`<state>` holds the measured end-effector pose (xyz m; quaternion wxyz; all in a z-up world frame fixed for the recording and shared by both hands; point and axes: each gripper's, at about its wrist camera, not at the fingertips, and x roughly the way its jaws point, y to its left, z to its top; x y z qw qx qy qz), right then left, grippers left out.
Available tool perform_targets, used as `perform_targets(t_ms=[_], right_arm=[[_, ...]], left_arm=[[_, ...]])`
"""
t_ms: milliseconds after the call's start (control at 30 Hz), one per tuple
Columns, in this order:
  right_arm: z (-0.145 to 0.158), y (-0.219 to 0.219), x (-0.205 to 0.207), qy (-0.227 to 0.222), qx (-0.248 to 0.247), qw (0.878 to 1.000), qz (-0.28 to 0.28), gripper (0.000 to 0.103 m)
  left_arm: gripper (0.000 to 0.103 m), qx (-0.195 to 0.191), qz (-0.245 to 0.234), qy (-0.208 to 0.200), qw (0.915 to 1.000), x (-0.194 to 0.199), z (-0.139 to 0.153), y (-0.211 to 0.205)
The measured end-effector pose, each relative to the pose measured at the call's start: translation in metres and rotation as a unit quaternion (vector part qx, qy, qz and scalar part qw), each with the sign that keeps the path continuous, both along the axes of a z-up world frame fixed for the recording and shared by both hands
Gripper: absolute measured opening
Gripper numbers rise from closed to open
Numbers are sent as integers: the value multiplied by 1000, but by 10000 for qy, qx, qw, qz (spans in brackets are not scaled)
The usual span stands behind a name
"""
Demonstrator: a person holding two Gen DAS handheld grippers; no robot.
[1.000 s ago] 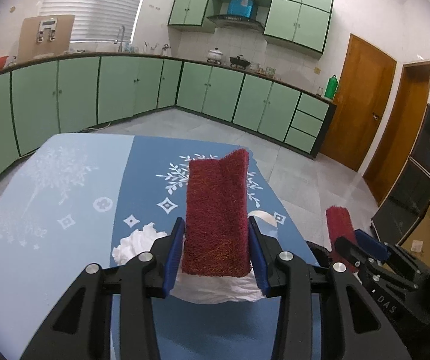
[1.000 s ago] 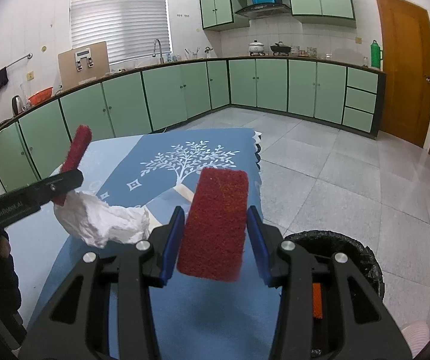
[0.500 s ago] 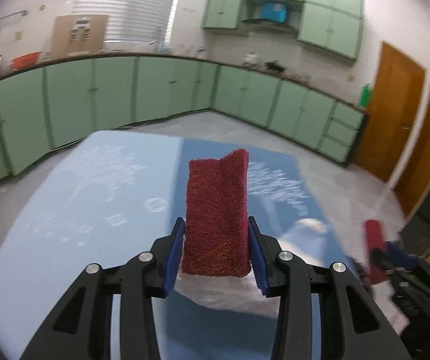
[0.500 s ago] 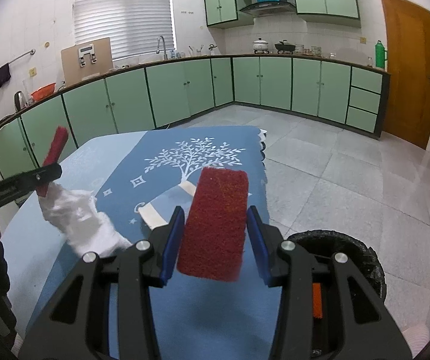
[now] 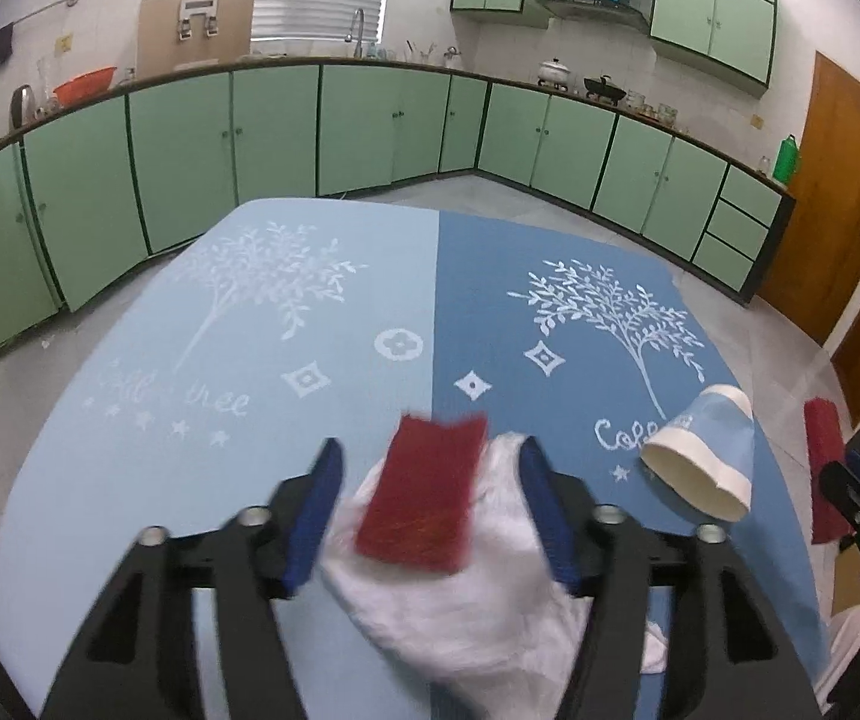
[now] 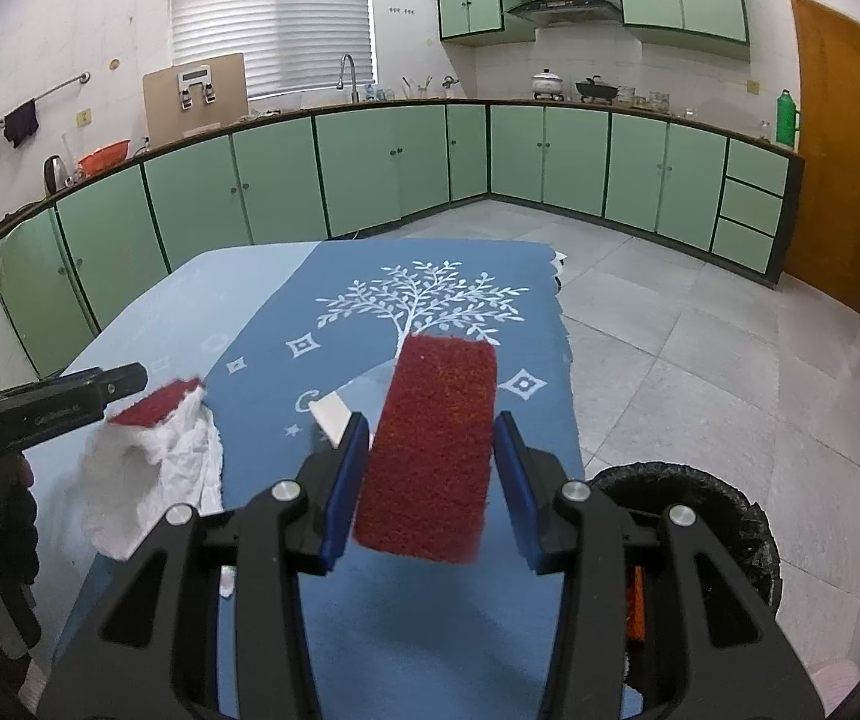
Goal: Collect trash
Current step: 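Grasp the white tissue with the left gripper and lift it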
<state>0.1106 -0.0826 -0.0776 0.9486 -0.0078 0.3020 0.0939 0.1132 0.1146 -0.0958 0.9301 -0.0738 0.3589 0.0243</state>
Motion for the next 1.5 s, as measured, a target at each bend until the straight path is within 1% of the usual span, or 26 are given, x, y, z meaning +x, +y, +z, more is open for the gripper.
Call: perform_targets(t_ms=[167, 333, 400, 433, 500, 567, 600, 667, 700, 733, 767, 867, 967, 1000, 1033, 1067, 1133, 1200, 1267, 1367, 1500], right_arm=[[-1, 2, -1, 17, 23, 10000, 35, 42], [-3, 0, 0, 61, 47, 10000, 57, 42], [-5, 1, -2, 70, 44, 9999, 74, 42], [-5, 2, -2, 70, 36, 9999, 91, 42], [-6, 4, -3, 66, -5, 9999, 119, 42], [-8, 4, -3, 93, -1, 9999, 116, 42], [-9, 3, -3, 114, 16, 9999, 105, 42], [-11, 2, -3, 134, 14, 9999, 83, 42], [-11, 2, -2, 139, 8, 9999, 78, 42], [-11, 2, -2, 152, 8, 9999, 71, 42], [-12, 2, -2, 163, 10, 9998, 69, 42], [-14, 2, -2, 188, 6, 9998, 75, 42], [-12, 3, -2, 171, 16, 9998, 85, 42], [-12, 2, -2, 164, 17, 9998, 86, 42], [-11, 2, -2, 154, 13, 9998, 87, 42], [-11, 1, -2, 149, 13, 9999, 83, 42], [-12, 1, -2, 156, 15, 9999, 65, 42], [-12, 0, -2, 167, 33, 9998, 57, 42], [-11, 1, -2, 151, 26, 9999, 65, 42], [-11, 1, -3, 118, 9, 9999, 76, 42], [-8, -1, -4, 74, 34, 10000, 41, 42]], left_arm=[[77, -129, -38, 189, 9997, -18, -4, 2], [79, -361, -113, 561, 9977, -34, -19, -2], [79, -357, -139, 672, 9970, -35, -26, -6], [77, -326, -153, 718, 9968, -35, -30, -9], [71, -317, -173, 771, 9964, -35, -34, -13], [51, -337, -212, 817, 9959, -33, -39, -15], [47, -302, -211, 814, 9960, -32, -40, -17], [19, -286, -248, 784, 9962, -31, -41, -19], [14, -308, -257, 785, 9961, -31, -40, -19], [7, -332, -251, 770, 9962, -30, -40, -18], [5, -332, -232, 727, 9965, -31, -39, -18], [3, -370, -225, 550, 9975, -32, -31, -17], [3, -518, -324, 220, 9979, -35, -12, -16], [3, -636, -322, 49, 9974, -37, -2, -14], [3, -820, -299, -259, 9959, -41, 12, -8], [3, -895, -287, -455, 9945, -44, 21, -6], [3, -882, -288, -804, 9924, -46, 41, -2], [3, -867, -332, -903, 9916, -44, 52, -1], [3, -830, -377, -927, 9915, -41, 57, -3], [3, -857, -535, -884, 9909, -37, 59, -8], [3, -756, -744, -778, 9913, -34, 57, -23]])
